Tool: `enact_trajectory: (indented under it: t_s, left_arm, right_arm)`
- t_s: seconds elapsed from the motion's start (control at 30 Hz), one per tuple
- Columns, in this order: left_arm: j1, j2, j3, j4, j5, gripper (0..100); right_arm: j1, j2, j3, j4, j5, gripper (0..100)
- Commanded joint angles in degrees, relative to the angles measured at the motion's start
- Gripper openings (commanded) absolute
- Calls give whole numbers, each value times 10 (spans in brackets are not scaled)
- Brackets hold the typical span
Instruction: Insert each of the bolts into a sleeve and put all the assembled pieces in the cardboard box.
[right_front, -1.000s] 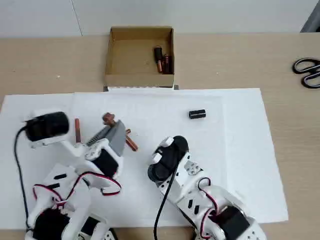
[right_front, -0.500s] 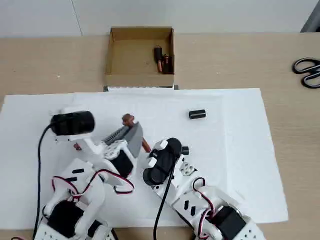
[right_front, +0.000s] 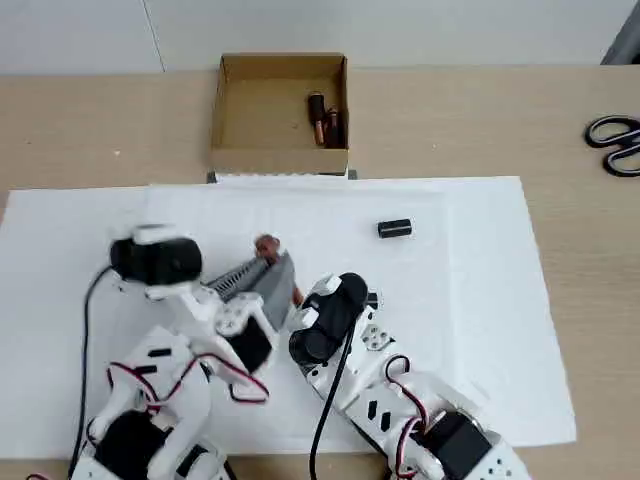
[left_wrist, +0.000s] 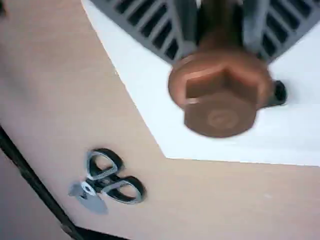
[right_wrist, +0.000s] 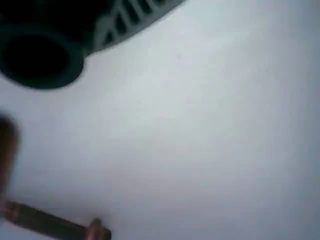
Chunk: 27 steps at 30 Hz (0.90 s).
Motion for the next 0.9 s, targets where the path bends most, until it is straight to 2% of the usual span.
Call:
enact_trajectory:
  t_s: [0.0,0.17,0.87]
  left_arm:
    - [12,-69,28,-15,-10,6]
    - [12,-114,73,-15,-11,6]
    - [12,-119,116,-16,-40,6]
  right_arm:
    - [-2,-4,-3,-15,-6,3]
    - [-2,-5,-4,-15,-6,3]
    - [-2,-5,-6,-15,-6,4]
